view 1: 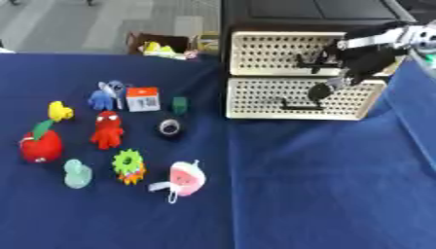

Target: Pick up objects from table and place into drawer.

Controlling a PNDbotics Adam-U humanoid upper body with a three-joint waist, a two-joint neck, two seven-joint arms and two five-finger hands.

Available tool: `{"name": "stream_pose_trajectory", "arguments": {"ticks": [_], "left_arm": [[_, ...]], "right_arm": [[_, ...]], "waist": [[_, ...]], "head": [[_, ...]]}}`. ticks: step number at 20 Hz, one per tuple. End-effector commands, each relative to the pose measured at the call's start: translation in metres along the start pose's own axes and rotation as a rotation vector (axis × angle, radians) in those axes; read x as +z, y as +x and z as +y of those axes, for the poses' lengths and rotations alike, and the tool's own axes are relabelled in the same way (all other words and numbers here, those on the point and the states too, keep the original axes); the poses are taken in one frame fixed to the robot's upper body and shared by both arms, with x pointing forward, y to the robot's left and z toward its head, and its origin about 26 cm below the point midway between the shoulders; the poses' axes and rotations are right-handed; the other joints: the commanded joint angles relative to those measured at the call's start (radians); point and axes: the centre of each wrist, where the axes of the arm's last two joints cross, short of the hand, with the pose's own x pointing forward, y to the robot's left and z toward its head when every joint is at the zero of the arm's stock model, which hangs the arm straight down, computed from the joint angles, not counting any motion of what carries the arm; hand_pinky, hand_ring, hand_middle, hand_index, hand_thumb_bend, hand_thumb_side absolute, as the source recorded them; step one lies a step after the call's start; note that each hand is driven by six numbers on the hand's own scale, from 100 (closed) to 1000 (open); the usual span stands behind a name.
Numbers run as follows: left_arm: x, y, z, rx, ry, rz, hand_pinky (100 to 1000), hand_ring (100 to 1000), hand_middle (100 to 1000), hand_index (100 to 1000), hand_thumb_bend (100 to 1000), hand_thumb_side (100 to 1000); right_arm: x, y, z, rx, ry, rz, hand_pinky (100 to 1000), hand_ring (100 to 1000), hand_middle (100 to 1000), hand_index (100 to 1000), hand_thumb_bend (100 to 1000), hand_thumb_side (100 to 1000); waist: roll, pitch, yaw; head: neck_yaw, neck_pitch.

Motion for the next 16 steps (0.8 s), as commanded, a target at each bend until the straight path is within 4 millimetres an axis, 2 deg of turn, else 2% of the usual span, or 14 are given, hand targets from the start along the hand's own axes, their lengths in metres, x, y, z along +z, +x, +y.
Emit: {"name": "stream_pose_trajectory", "arguments": {"ticks": [1,16], "left_arm": [[-0.006,0.007,0.003,-0.006,-0.003,-0.031,655,654,691,882,100,1000],[-0.006,0.007,0.003,-0.004,-0.008,-0.032,656,654,691,884,100,999]], "right_arm": [[0.014,0.002,-0.005,0.019,-0.017,0.009,100,100,100,828,916,813],[0.044,0.017,0.004,0.037,-0.022,-0.029,100,100,100,846,910,846]], "waist": [[0.003,-0.016,-0.002],[0.002,-0.017,-0.007]], "head": [[0.000,-0.013],[0.002,-0.017]]}}
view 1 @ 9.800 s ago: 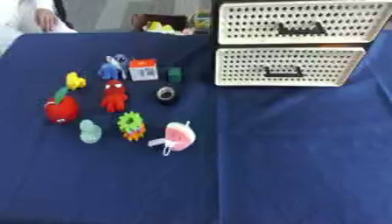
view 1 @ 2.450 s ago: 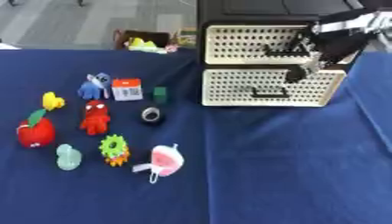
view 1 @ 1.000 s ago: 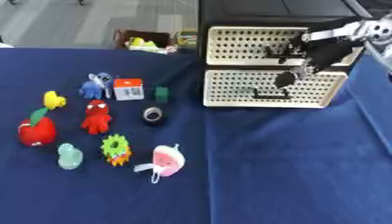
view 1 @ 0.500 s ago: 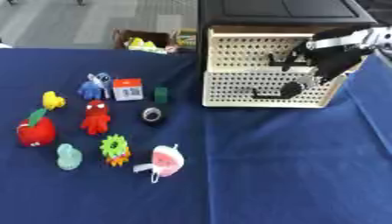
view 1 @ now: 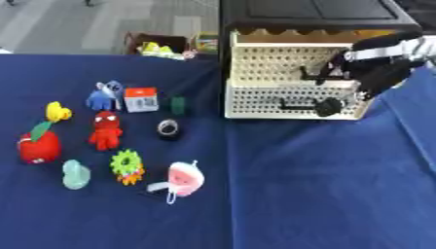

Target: Pick up objects from table and place into drawer.

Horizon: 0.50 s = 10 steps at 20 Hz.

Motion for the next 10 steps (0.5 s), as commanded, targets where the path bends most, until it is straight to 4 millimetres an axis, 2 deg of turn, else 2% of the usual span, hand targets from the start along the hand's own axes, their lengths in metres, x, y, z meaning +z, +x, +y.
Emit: {"name": "stream_pose_trajectory", "arguments": {"ticks": [1,10], "left_arm": [[-0.006,0.007,0.004,-0.006,-0.005,-0.032,656,655,691,884,100,999],[-0.005,0.006,0.004,-0.004,-0.004,-0.028,656,656,692,884,100,999]], "right_arm": [[0.020,0.004,-0.009,0.023,-0.030,0.006,100,100,100,846,910,846],[0.035,0.015,0.000,0.022,-0.023,-0.010,100,100,100,846,913,850]], "waist": [[0.001,-0.017,-0.001],[-0.001,-0.018,-0.005]], "head": [[0.001,-0.010],[0.003,-0.012]]}}
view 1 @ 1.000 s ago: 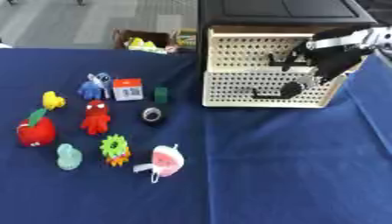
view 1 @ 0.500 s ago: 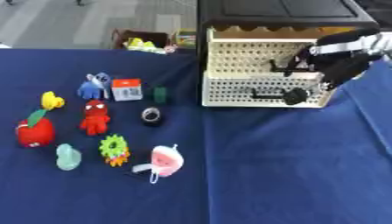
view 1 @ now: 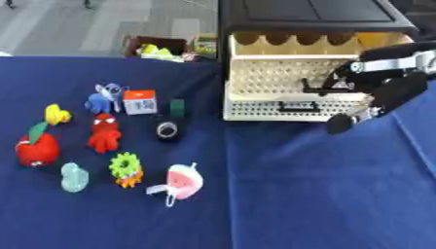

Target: Pick up objects from table and place into drawer.

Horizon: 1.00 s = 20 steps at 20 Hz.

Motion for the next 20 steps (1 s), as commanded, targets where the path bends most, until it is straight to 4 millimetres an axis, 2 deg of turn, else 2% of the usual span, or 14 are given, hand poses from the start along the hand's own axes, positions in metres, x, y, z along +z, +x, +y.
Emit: {"name": "stream_pose_trajectory", "arguments": {"ticks": [1,11,20], "left_arm": [[-0.005,0.007,0.004,-0.005,-0.003,-0.030,657,656,692,884,100,999],[-0.005,0.006,0.004,-0.004,-0.003,-0.030,657,657,693,878,100,999],[-0.005,0.006,0.004,0.002,-0.002,-0.025,657,658,694,876,100,999]], "right_arm": [[0.018,0.004,-0.009,0.011,-0.027,0.009,100,100,100,847,913,851],[0.029,0.015,-0.001,0.009,-0.006,-0.018,100,100,100,853,910,851],[0.032,0.017,0.008,-0.017,0.027,-0.037,100,100,100,850,909,846]], "waist": [[0.000,-0.018,-0.001],[0.000,-0.019,-0.002],[0.002,-0.020,-0.002]], "head": [[0.002,-0.011],[0.003,-0.011],[0.002,-0.011]]}}
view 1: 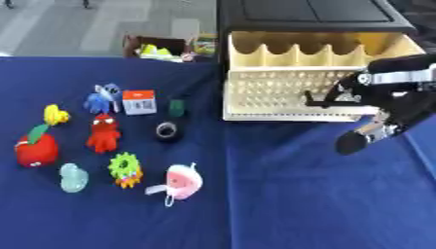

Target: Pick up objects from table and place into drawer.

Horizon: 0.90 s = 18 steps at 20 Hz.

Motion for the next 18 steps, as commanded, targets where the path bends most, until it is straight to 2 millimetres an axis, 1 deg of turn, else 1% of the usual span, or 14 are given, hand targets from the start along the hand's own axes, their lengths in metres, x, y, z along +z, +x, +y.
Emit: {"name": "stream_pose_trajectory", "arguments": {"ticks": [1,4,7,15,18], "left_arm": [[-0.005,0.006,0.004,-0.002,0.002,-0.027,657,658,694,875,100,999],[-0.005,0.006,0.004,-0.002,0.003,-0.026,658,659,695,876,100,998],[-0.005,0.006,0.004,-0.003,0.004,-0.026,658,660,695,876,100,998],[-0.005,0.006,0.005,-0.003,0.008,-0.028,659,661,696,876,100,997],[-0.005,0.006,0.005,-0.002,0.008,-0.029,659,662,697,878,100,996]], "right_arm": [[0.009,0.004,-0.008,0.001,-0.004,0.006,100,100,100,850,909,846],[-0.001,0.005,-0.010,-0.008,0.006,-0.004,100,100,100,850,908,844],[-0.005,0.004,-0.009,-0.011,0.019,-0.009,100,100,100,851,912,837],[-0.005,0.003,-0.004,-0.018,0.038,-0.016,100,100,100,848,914,832],[-0.006,0.002,-0.002,-0.028,0.047,-0.010,100,100,100,867,901,852]], "waist": [[0.002,-0.021,0.002],[0.003,-0.024,0.000],[0.003,-0.025,-0.001],[0.005,-0.025,-0.002],[0.007,-0.024,-0.003]], "head": [[0.001,-0.010],[0.002,-0.008],[0.004,-0.007],[0.005,-0.009],[0.004,-0.008]]}}
